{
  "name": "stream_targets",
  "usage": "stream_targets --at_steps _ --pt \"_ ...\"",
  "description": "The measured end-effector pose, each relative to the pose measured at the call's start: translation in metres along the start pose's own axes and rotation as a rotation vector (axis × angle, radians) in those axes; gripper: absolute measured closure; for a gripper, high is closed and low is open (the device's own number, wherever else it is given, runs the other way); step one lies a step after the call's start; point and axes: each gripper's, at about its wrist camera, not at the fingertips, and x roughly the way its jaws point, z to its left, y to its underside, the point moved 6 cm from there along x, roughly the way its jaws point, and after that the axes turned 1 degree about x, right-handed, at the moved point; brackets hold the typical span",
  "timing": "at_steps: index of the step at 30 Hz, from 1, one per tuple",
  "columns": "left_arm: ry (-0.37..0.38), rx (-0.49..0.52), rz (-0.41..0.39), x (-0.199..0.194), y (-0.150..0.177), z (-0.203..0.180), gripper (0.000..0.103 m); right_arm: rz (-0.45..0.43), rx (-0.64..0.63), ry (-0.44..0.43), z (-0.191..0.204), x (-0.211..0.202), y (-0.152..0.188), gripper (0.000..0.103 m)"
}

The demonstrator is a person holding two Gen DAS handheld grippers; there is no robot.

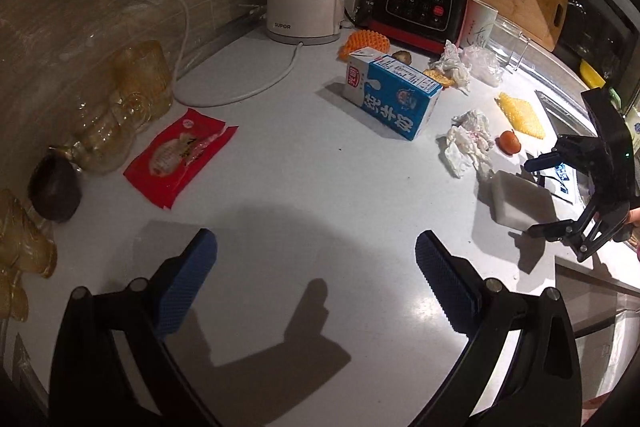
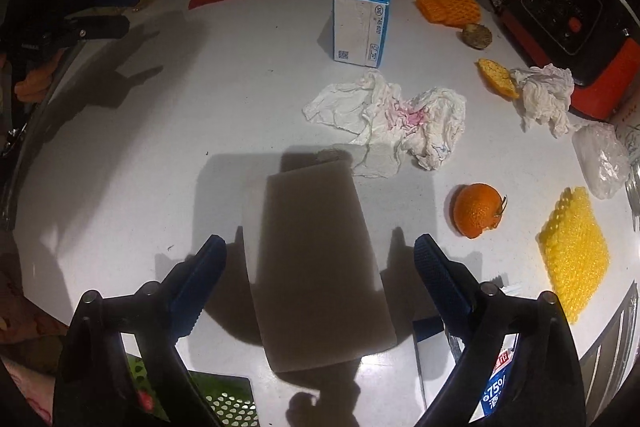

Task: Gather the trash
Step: 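Grasp the white foam block with the right gripper while the left gripper grasps the red snack packet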

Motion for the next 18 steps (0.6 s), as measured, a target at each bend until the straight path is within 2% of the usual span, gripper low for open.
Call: stream_targets --at_steps 2,8,13,18 --pt "-0.010 0.020 0.008 0.006 -0.001 0.009 0.008 0.025 -0.017 0.000 0.003 0.004 0.000 0.013" --pt "-0.039 0.044 0.024 0.022 -0.011 0.040 0.008 0.065 -0.014 -0.015 0.005 0.007 0.003 0.038" --pt "-0.047 0.069 0.019 0.034 -0.025 0.062 0.008 0.071 0.051 -0.060 0.002 0.000 0.000 0.040" --pt "-0.060 0.151 0.029 0.052 -0.040 0.077 0.008 -0.007 0.173 -0.114 0.008 -0.019 -0.019 0.040"
